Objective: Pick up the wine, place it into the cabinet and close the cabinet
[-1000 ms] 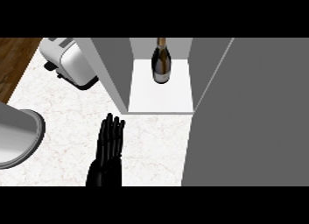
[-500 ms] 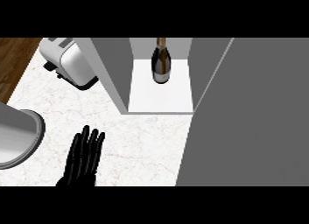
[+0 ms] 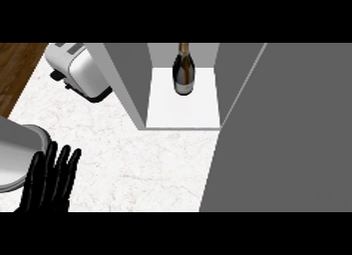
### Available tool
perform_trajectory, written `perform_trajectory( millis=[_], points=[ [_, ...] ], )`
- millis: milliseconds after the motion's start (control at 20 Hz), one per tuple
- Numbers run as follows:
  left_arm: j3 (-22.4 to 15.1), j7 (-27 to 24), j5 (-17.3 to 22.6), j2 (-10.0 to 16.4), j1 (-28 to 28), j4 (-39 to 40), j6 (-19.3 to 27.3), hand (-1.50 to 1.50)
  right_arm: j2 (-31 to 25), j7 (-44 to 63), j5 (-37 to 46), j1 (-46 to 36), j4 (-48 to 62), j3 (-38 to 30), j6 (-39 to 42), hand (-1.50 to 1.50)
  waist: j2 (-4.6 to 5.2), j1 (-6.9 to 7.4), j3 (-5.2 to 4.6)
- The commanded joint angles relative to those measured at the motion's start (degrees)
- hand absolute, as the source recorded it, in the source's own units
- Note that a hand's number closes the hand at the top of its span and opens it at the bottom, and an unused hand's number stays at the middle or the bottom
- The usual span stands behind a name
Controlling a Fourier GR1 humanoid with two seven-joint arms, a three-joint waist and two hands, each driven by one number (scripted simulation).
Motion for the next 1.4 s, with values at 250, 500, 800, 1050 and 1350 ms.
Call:
perform_trajectory(
  millis=[250, 500, 800, 1050, 1350],
  points=[
    [13.0, -1.4, 7.7, 5.9, 7.0, -2.9, -8.0, -1.5, -0.5, 2.8, -0.1, 1.7, -6.0, 15.1, 1.6, 1.5, -0.19, 0.35, -0.03],
    [17.5, -0.2, 9.9, 6.7, 8.1, -1.5, -12.0, -1.5, 0.8, 2.9, 5.6, -0.2, -5.5, 26.0, -3.5, 1.5, -0.17, 0.02, -0.05],
    [25.7, -0.7, 13.7, 9.9, 11.8, 1.3, -18.9, -1.5, 0.8, -0.2, 14.4, -2.3, -0.6, 37.8, -11.8, 1.5, -0.41, 0.33, -0.1],
    [27.6, 3.7, 16.3, 10.8, 9.1, -0.4, -18.8, -1.5, 0.7, 1.4, 15.0, -6.0, -0.3, 39.7, -18.3, 1.5, -0.38, 0.18, -0.16],
    [30.9, 4.9, 18.2, 11.9, 9.8, 1.6, -22.8, -1.5, 0.7, 1.8, 18.7, -16.5, 3.8, 40.3, -26.7, 1.5, -0.26, 0.78, -0.17]
  ],
)
